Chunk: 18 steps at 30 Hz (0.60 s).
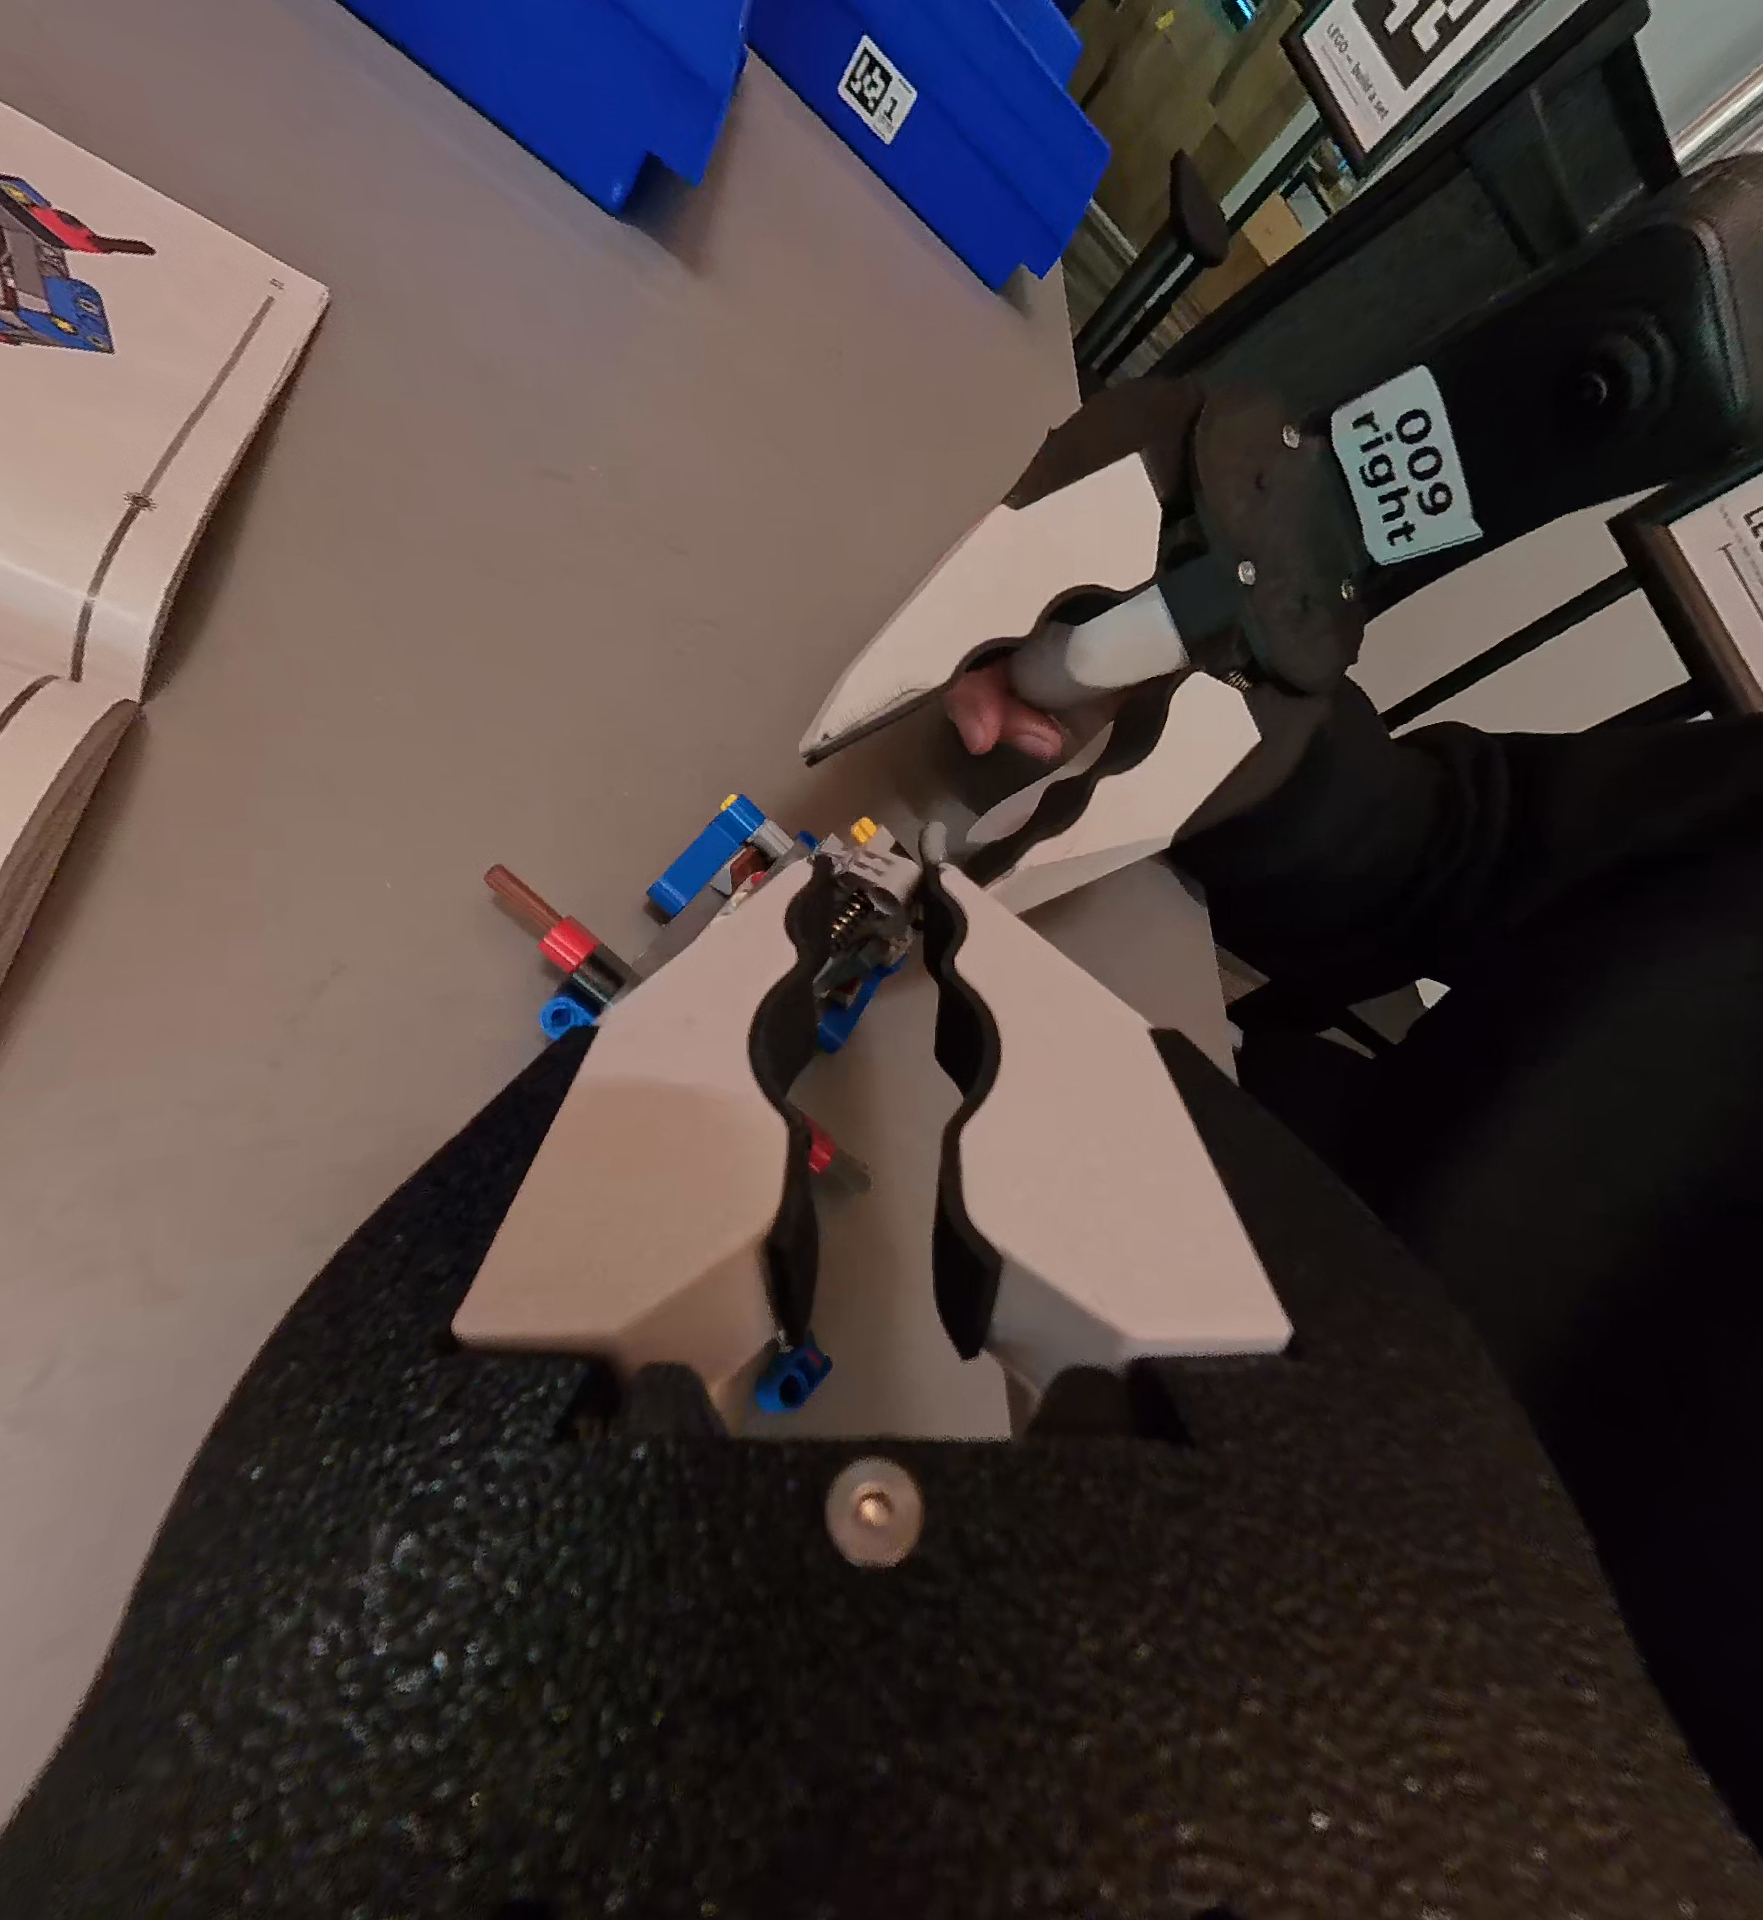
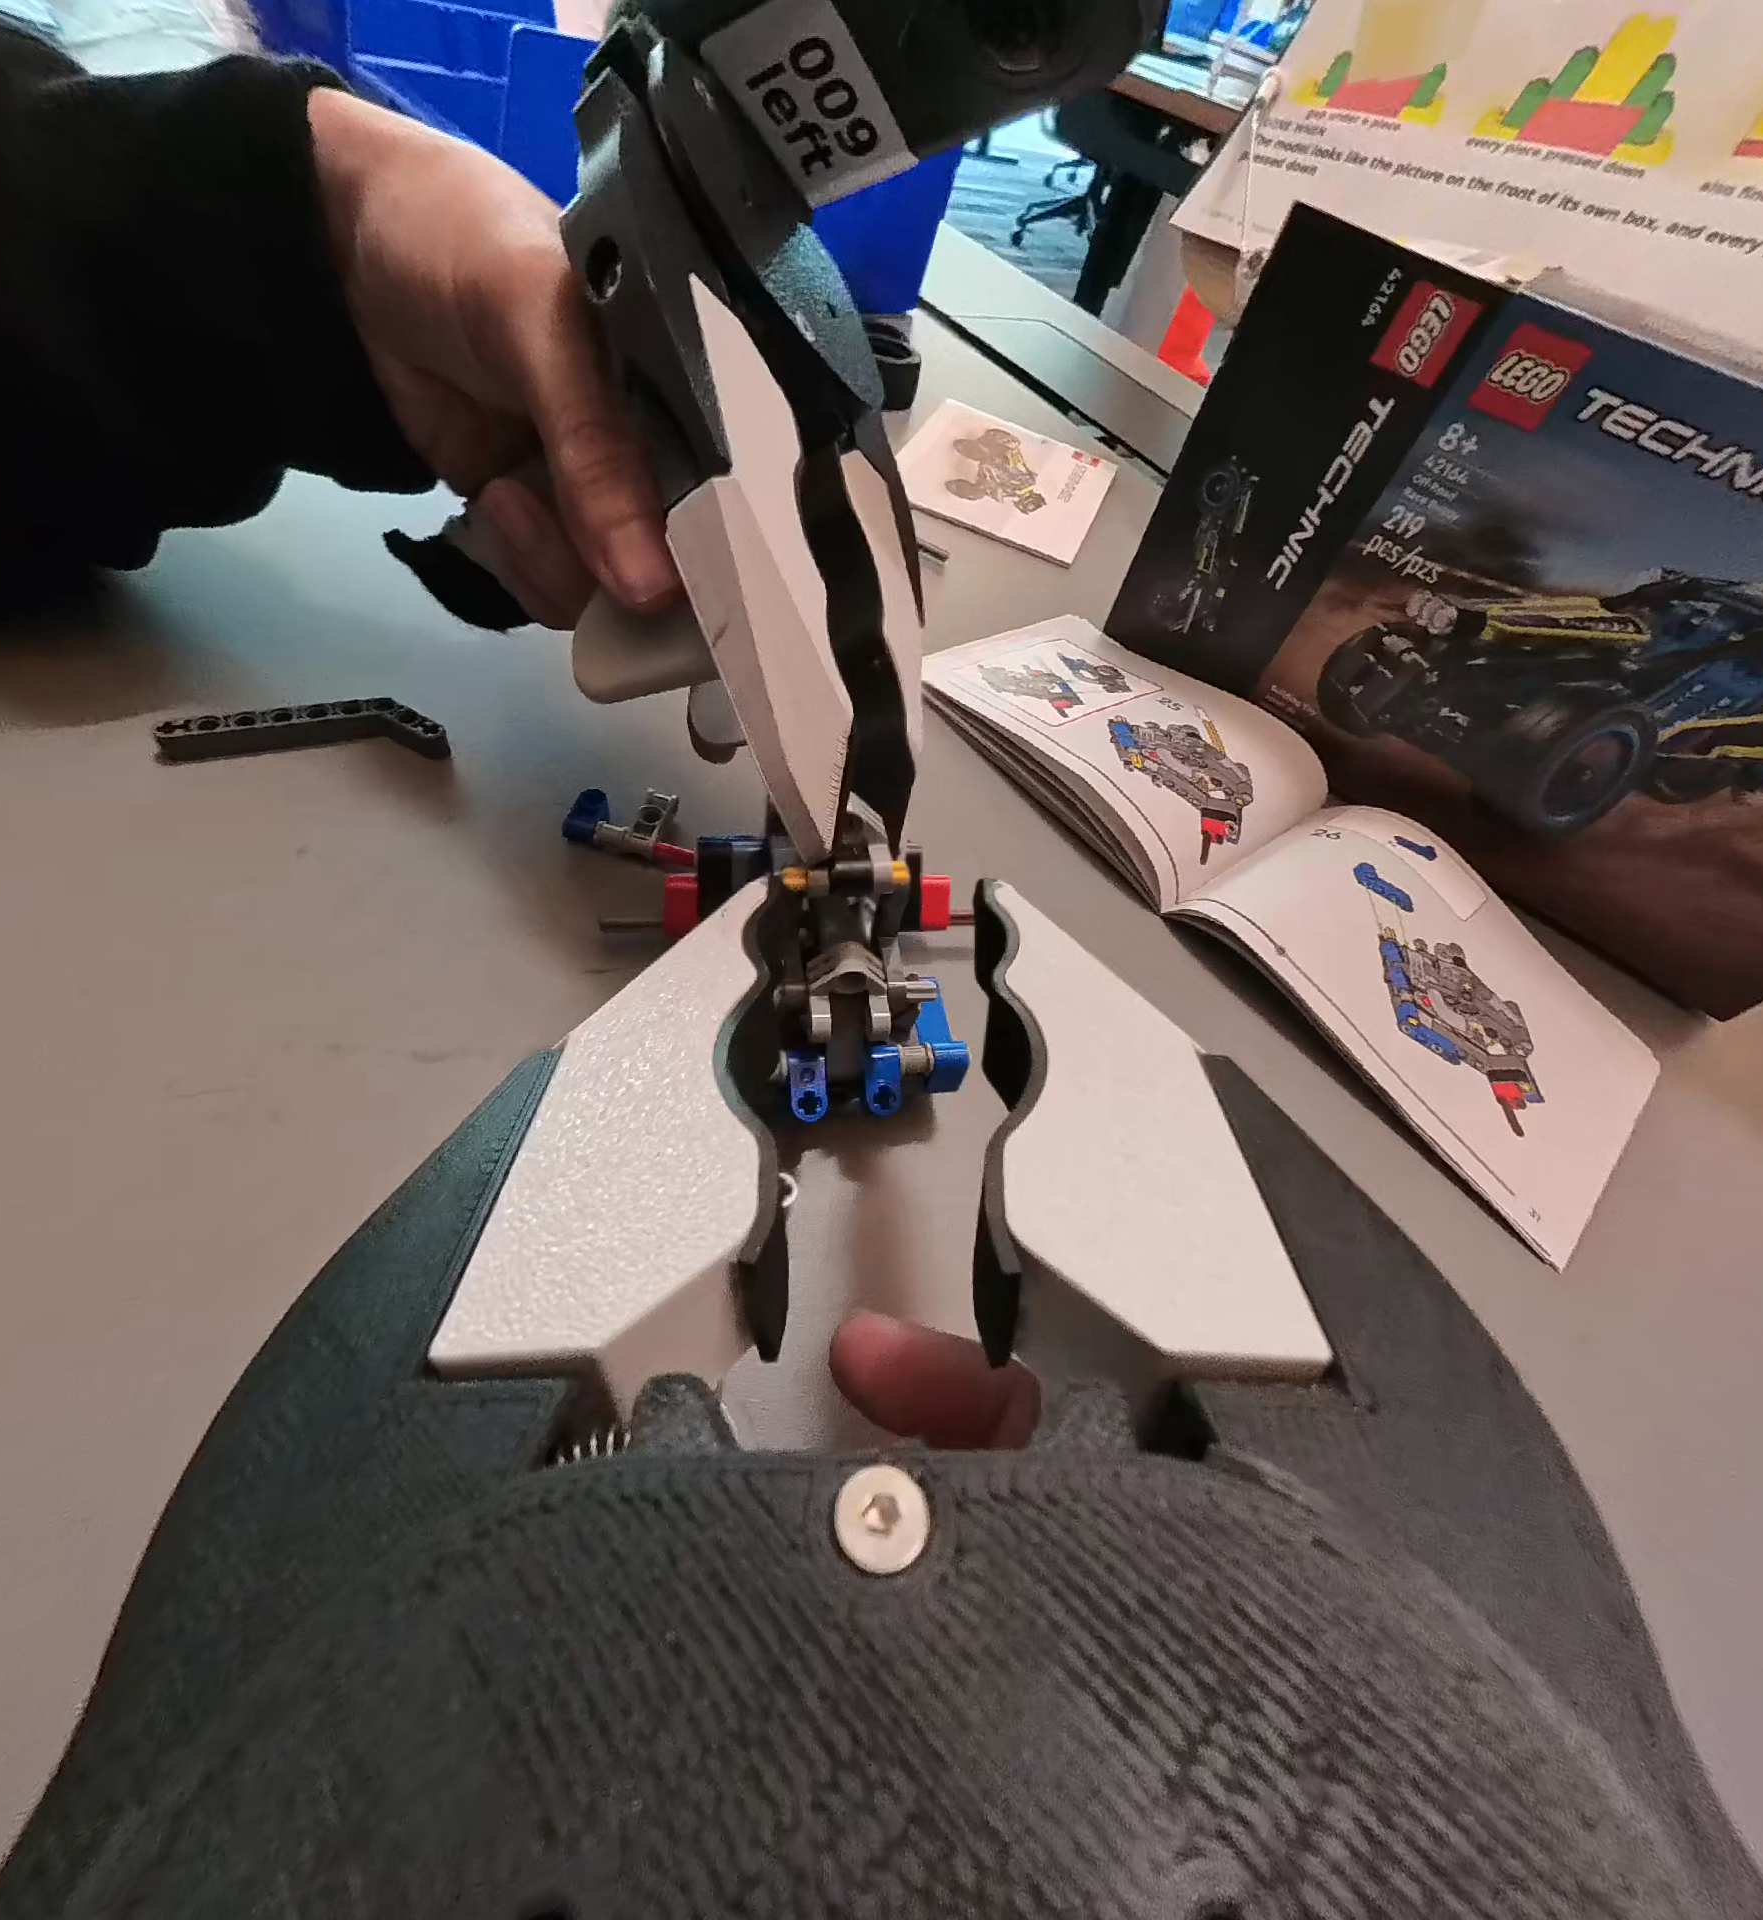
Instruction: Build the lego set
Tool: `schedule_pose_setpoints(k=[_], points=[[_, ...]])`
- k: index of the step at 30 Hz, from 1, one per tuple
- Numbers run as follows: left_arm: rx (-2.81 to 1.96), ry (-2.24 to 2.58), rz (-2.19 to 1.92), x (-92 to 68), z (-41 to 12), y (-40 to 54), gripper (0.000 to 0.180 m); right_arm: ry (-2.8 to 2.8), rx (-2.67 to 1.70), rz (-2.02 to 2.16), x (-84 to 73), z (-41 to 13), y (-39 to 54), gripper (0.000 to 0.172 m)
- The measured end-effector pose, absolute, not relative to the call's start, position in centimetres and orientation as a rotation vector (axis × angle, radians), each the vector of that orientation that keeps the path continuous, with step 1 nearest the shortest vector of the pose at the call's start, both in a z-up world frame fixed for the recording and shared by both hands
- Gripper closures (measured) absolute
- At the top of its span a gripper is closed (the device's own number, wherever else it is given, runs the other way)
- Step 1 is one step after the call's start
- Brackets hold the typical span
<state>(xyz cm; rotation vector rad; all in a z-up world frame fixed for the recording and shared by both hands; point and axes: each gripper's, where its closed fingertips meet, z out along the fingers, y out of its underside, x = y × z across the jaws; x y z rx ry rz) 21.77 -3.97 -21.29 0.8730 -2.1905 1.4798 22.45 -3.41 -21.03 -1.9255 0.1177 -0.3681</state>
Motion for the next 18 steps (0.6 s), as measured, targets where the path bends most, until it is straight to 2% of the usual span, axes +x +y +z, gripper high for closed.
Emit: schedule_pose_setpoints(k=[14, 18], points=[[0.864, -2.194, 1.480, 21.91, -21.37, -3.67, 0.166, 0.139, -1.926, -0.388, 23.18, -21.03, -3.49, 0.129], [0.838, -2.167, 1.508, 21.76, -21.05, -3.83, 0.167, 0.071, -1.899, -0.400, 22.62, -20.66, -3.12, 0.134]])
